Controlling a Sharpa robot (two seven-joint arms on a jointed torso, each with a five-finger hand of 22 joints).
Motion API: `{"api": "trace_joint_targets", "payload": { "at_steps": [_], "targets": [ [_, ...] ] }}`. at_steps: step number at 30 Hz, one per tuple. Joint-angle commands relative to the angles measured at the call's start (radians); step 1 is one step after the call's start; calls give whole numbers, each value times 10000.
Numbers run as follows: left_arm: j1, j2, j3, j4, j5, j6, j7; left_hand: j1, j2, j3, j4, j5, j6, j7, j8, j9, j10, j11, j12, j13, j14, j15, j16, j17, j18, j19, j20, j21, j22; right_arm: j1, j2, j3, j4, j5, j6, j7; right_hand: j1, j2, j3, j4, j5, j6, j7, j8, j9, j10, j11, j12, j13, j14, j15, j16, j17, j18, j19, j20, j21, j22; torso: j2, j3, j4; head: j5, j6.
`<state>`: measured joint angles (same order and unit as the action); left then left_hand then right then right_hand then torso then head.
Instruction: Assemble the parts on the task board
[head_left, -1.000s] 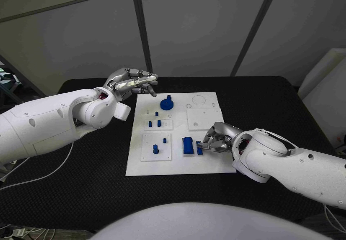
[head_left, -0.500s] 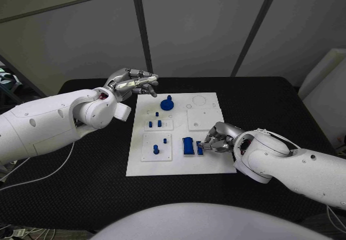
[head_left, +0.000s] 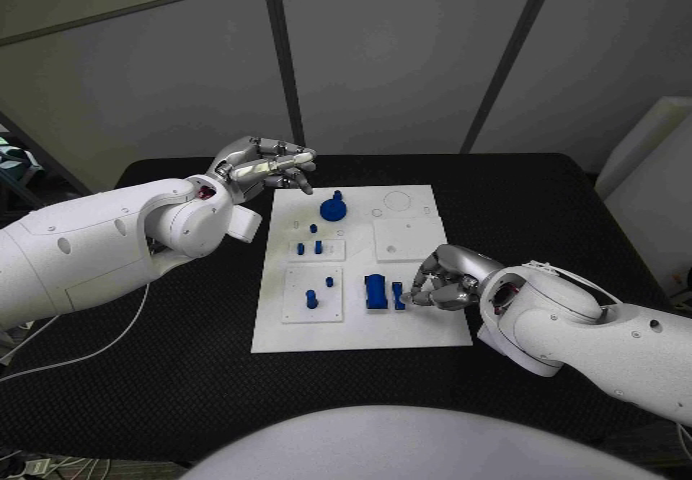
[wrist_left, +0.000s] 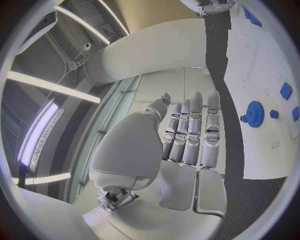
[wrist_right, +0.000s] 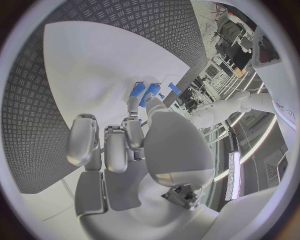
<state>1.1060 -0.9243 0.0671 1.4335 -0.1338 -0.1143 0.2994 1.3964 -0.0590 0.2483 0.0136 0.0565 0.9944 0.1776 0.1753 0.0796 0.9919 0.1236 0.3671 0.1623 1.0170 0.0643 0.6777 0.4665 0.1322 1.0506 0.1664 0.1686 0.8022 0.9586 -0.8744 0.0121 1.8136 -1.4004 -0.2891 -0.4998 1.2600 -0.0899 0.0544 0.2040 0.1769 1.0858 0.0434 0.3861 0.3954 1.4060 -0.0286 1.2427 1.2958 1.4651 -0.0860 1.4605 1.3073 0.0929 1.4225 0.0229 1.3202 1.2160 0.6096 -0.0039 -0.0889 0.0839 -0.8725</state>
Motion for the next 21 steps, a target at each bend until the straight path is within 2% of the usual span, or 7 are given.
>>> {"api": "trace_joint_targets", "payload": {
  "at_steps": [1, 6, 11, 21],
  "targets": [
    [13, -14, 5, 15, -30, 116, 62, 26, 81, -15, 12, -21, -62, -5, 69, -14, -59, -10, -38, -14, 60, -18, -59, -16, 481, 37, 1, -51, -12, -3, -17, -2, 13, -126, -101, 442, 93, 9, -31, -14, -56, -58, 1, 53, 13, 22, 2, 16, -10, 800, -48, 33, 1474, -180, 38, -42, 13, -4, -2, -1, 15, -19, -1],
    [13, -19, 5, 19, -30, 120, 66, 26, 81, -15, 12, -21, -62, -5, 69, -14, -59, -10, -38, -14, 60, -18, -59, -16, 481, 37, 1, -51, -12, -19, 36, -4, -78, -180, -12, 474, 151, 47, -35, -58, -91, -60, -6, 61, 20, 22, -2, 16, -8, 799, -49, 29, 1470, -179, 36, -42, 10, -6, 5, 6, 47, -15, -1],
    [13, -26, 4, 22, -30, 118, 71, 26, 81, -15, 12, -21, -62, -5, 69, -14, -59, -10, -38, -14, 60, -18, -59, -16, 481, 37, 1, -51, -12, -40, 157, -8, -210, -197, 114, 482, 209, 77, -35, -103, -100, -66, -10, 66, 26, 18, -6, 7, -12, 799, -52, 27, 1469, -177, 34, -43, 7, -9, 12, -3, 21, 24, -1],
    [13, -34, 4, 26, -30, 112, 74, 26, 81, -15, 12, -21, -62, -5, 69, -14, -59, -10, -38, -14, 60, -18, -59, -16, 481, 37, 1, -51, -12, -54, 277, -19, -395, -204, 395, 453, 308, 116, -38, -185, -107, -77, -15, 71, 34, 12, -11, -4, -15, 796, -55, 18, 1460, -175, 29, -45, -2, -16, 16, -4, 14, 51, -1]
  ]
}}
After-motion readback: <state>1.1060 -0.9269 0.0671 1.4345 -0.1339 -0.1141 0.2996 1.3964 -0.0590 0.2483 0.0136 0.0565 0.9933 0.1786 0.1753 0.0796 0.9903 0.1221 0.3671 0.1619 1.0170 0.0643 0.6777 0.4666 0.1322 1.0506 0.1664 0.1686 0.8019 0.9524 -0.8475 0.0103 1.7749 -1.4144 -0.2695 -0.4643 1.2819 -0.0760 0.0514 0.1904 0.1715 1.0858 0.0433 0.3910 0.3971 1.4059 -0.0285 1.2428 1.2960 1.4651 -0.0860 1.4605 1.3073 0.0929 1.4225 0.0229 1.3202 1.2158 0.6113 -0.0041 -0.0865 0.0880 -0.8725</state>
